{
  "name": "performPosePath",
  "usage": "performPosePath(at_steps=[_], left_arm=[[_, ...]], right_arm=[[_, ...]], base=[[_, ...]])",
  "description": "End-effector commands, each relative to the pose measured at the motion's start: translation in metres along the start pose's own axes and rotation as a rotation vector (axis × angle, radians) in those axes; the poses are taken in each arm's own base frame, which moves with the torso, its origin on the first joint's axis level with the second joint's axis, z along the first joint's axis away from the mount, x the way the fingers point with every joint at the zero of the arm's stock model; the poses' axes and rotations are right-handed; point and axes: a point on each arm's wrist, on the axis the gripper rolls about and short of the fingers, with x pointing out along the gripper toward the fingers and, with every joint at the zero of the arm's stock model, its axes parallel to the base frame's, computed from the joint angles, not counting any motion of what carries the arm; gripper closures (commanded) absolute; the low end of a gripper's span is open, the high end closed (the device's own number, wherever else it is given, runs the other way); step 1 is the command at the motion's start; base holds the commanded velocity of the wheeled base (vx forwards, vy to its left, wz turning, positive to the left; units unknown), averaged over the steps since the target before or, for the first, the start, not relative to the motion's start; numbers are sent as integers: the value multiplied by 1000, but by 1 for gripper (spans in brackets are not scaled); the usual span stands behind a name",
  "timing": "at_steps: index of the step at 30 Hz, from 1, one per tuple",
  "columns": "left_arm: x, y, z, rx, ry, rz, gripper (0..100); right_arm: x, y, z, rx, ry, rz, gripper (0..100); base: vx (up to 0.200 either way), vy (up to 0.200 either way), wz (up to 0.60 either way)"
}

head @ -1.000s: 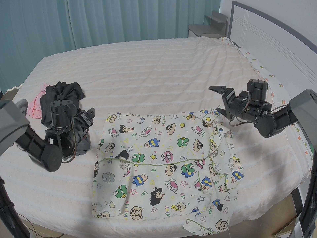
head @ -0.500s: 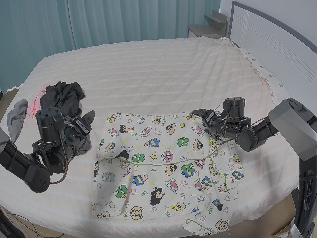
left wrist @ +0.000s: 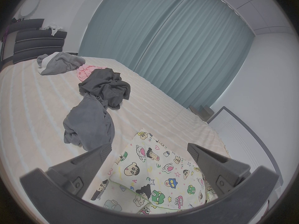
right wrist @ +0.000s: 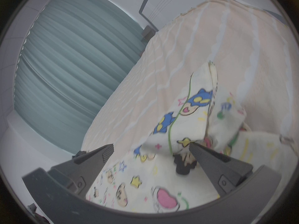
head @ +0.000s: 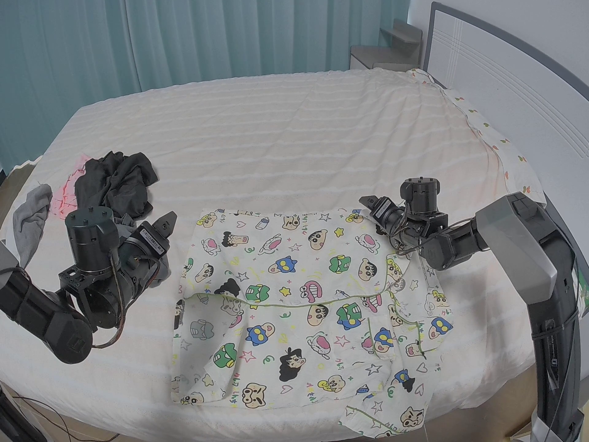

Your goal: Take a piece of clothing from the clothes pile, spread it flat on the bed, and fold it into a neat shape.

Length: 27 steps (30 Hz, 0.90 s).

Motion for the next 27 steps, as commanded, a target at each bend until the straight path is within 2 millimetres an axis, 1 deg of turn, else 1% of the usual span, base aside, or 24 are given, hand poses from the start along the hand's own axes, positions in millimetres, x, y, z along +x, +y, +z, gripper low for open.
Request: performPosePath(at_steps=[1, 4, 8, 9, 10, 11, 13, 14, 15, 16, 17, 18, 19, 20, 21, 25, 27], left_arm=[[-1, 1, 0, -5, -10, -7, 0], [-2, 2, -1, -6, -12, -9, 0], [-2, 2, -1, -6, -12, -9, 0], [-2, 2, -1, -6, -12, -9, 0], [-2, 2, -1, -6, -12, -9, 0], [-2, 2, -1, -7, -12, -9, 0], [-2, 3, -1, -5, -10, -7, 0], [-3, 3, -1, -5, -11, -8, 0], [-3, 3, -1, -5, -11, -8, 0], [-3, 3, -1, -5, -11, -8, 0], [-3, 3, -1, -5, -11, -8, 0], [-4, 4, -2, -3, -7, -4, 0], [-4, 5, -3, -2, -3, -3, 0], [-4, 5, -3, -2, -3, -3, 0], [-5, 5, -3, -2, -3, -3, 0], [-7, 3, -3, -1, -2, -10, 0], [-8, 3, -4, 2, 3, -14, 0]], right_arm=[[34, -22, -6, -32, -62, -75, 0], [32, -9, 7, -20, -133, -10, 0], [19, 19, 33, -10, -249, 133, 0], [17, 23, 37, -9, -262, 154, 0], [17, 23, 37, -9, -262, 154, 0], [13, 34, 46, -7, -285, 197, 0], [12, 36, 49, -6, -296, 206, 0], [5, 41, 59, -4, -309, 210, 0], [5, 42, 59, -4, -308, 209, 0], [-6, 38, 71, -6, -300, 176, 0], [-9, 37, 72, -7, -291, 166, 0], [-21, 31, 74, -13, -230, 124, 0], [-37, 27, 74, -19, -150, 104, 0], [-38, 26, 74, -20, -142, 102, 0], [-63, 13, 77, -18, -54, 91, 0], [-109, -6, 87, -24, 21, 77, 0], [-130, -20, 93, -25, 55, 70, 0]], base=[[0, 0, 0], [0, 0, 0], [0, 0, 0], [0, 0, 0], [0, 0, 0], [0, 0, 0], [0, 0, 0], [0, 0, 0], [0, 0, 0], [0, 0, 0], [0, 0, 0], [0, 0, 0], [0, 0, 0], [0, 0, 0], [0, 0, 0], [0, 0, 0], [0, 0, 0]])
